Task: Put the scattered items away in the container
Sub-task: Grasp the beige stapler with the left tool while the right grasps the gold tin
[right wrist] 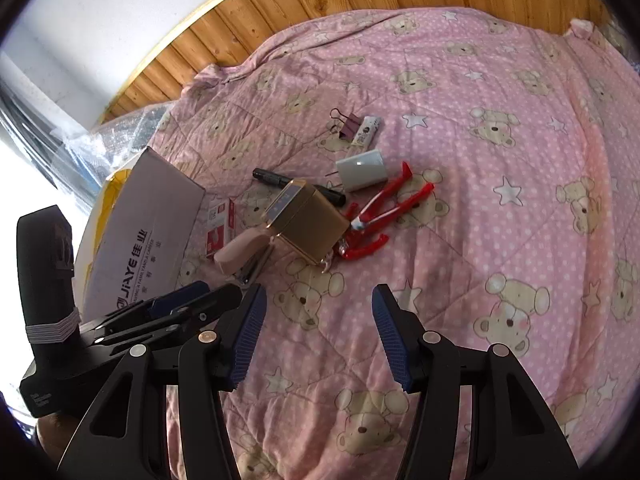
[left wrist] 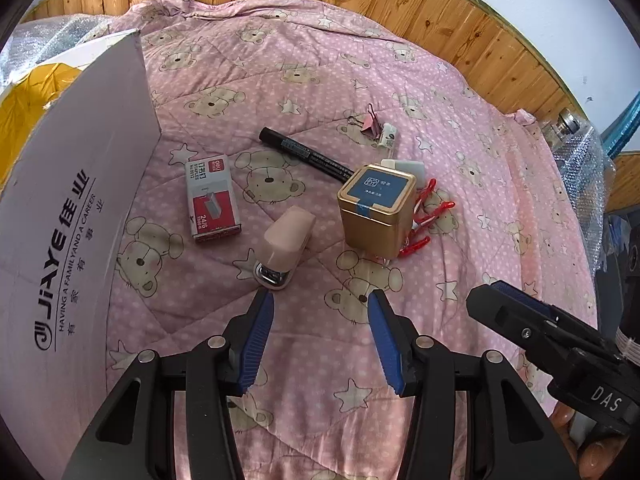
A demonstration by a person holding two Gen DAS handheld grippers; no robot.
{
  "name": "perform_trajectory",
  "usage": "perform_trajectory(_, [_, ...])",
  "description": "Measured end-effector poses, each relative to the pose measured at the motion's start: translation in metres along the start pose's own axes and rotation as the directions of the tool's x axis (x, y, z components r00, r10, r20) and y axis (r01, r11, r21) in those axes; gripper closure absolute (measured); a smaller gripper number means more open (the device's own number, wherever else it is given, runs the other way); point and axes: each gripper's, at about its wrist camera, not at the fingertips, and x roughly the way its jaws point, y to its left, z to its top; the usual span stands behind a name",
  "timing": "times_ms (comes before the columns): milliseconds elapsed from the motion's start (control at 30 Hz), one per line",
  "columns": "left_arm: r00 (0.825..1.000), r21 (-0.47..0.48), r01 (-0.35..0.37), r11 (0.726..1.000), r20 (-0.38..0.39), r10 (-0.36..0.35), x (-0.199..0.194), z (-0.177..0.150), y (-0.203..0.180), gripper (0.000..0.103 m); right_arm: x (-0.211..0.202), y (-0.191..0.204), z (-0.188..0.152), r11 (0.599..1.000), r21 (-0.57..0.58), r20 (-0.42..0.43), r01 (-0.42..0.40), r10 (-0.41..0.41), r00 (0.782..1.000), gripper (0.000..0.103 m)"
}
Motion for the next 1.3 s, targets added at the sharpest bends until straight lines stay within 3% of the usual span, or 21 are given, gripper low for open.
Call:
perform_trajectory(267, [1.0, -0.027, -0.003, 1.0, -0.028, 0.002, 0.031, 0.019, 0.013, 0.051, 0.036, 0.017, 0.025, 0.976, -0.214, -0.046, 0.025, -0.035, 0.998, 0.045])
perform_trajectory(567, [0.999, -0.045, 0.009, 0.999, -0.043, -0.011, 0.058, 0.034, 0.027, 0.051, 0.073, 0.029, 0.045, 0.928, -0.371, -0.098, -0.021, -0.017, 0.995, 0.042])
perform_trajectory(633, [0.999, -0.044, 0.026, 0.999, -0.034, -0.028, 0.062, 0.037, 0.028, 0.054, 0.076, 0.029, 0.049, 0.925, -0.38, -0.09, -0.032, -0.002, 0.996, 0.042])
perform_trajectory(733, [0.998, -0.027, 0.056, 0.998, -0.014, -0.057, 0.063, 0.042, 0.028, 0.07, 0.077, 0.024, 0.056, 0.935, -0.35, -0.084, -0.06, 0.032, 0.996, 0.045])
perform_trajectory(800, [0.999, -0.012, 0.047, 0.999, -0.004, -0.047, 0.061, 0.042, 0.025, 0.074, 0.077, 0.022, 0.06, 0.938, -0.337, -0.092, -0.077, 0.049, 0.995, 0.046])
perform_trajectory(1067, [0.999, -0.036, 0.048, 0.998, -0.008, -0.048, 0.053, 0.037, 0.031, 0.075, 0.074, 0.02, 0.058, 0.935, -0.337, -0.137, -0.114, 0.071, 0.988, 0.048])
perform_trajectory(1133, [0.999, -0.043, 0.048, 0.998, -0.007, -0.048, 0.05, 0.033, 0.034, 0.075, 0.075, 0.024, 0.054, 0.923, -0.363, -0.154, -0.132, 0.08, 0.985, 0.046])
perform_trajectory(1300, [0.999, -0.052, 0.034, 0.998, -0.007, -0.035, 0.048, 0.026, 0.04, 0.075, 0.093, 0.042, 0.053, 0.88, -0.468, -0.127, -0.08, 0.022, 0.992, 0.04])
